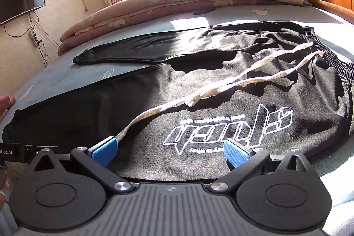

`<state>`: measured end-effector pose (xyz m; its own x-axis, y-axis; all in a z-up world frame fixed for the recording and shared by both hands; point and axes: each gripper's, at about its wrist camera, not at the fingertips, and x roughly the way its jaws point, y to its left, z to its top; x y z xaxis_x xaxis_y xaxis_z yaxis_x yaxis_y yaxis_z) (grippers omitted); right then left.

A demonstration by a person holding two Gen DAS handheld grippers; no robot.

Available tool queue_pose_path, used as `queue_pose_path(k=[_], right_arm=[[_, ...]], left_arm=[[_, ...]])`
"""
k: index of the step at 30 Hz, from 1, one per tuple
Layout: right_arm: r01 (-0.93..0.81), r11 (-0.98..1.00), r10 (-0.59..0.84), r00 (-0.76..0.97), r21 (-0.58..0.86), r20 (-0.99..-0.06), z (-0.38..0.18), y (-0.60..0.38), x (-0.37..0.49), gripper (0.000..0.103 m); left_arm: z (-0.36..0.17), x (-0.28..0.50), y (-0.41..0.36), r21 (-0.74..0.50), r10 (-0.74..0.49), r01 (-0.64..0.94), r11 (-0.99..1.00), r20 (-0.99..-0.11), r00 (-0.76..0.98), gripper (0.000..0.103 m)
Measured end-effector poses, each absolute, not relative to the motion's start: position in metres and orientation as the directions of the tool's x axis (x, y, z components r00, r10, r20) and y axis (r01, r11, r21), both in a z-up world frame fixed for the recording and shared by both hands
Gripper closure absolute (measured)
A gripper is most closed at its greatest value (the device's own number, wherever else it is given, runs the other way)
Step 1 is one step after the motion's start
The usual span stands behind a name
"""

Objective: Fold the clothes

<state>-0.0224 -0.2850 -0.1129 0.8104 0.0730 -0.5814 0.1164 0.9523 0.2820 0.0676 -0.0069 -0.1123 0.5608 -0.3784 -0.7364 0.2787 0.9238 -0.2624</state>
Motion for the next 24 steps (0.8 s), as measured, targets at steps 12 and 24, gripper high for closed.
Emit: queue_pose_path(k=[12,24], right_arm=[[0.153,0.966,0.001,0.801,0.206,-0.599,-0.124,-0.278,-0.014,0.000],[0.123,0.960,0.028,0.853,0.252,-0.521,-0.132,-0.284,-0.031,0.000]], left_arm=[[-0.095,0.080,0.011,-0.328,-0.399,0.234,0.915,-0.662,0.635,0.001],[-0.114,0.077,0.032,-0.370,-0.367,0.139,0.918,-0.664,0.651,0.001]])
